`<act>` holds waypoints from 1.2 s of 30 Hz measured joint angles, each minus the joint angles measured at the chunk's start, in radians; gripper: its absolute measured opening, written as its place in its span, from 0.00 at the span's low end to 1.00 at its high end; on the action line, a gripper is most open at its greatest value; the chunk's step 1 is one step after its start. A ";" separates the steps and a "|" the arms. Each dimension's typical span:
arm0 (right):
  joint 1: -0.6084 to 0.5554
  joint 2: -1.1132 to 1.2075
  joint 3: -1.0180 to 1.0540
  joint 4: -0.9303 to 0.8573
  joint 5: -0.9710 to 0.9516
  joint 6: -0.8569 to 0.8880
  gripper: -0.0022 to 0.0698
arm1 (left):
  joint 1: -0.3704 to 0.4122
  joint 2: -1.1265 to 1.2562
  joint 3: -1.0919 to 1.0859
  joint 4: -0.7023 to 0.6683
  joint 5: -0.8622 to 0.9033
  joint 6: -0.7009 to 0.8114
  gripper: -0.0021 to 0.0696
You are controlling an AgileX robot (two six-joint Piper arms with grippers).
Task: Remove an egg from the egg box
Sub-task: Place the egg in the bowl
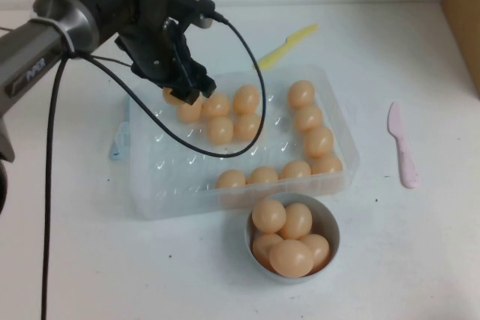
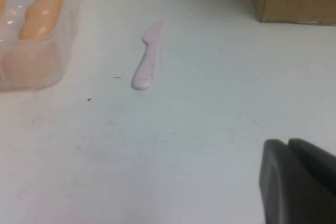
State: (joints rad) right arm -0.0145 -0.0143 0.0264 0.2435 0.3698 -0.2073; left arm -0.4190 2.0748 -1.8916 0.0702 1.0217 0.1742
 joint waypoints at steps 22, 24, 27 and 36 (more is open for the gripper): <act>0.000 0.000 0.000 0.000 0.000 0.000 0.01 | -0.377 -0.136 0.215 -0.104 0.065 0.057 0.53; 0.000 0.000 0.000 0.000 0.000 0.000 0.01 | -0.390 -0.136 0.223 -0.105 0.042 0.057 0.53; 0.000 0.000 0.000 0.000 0.000 0.000 0.01 | -0.416 -0.136 0.225 -0.110 0.020 0.060 0.53; 0.000 0.000 0.000 0.000 0.000 0.000 0.01 | -0.453 -0.136 0.225 -0.133 0.034 0.103 0.53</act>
State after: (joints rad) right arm -0.0145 -0.0143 0.0264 0.2435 0.3698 -0.2073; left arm -0.8716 1.9388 -1.6665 -0.0624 1.0556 0.2776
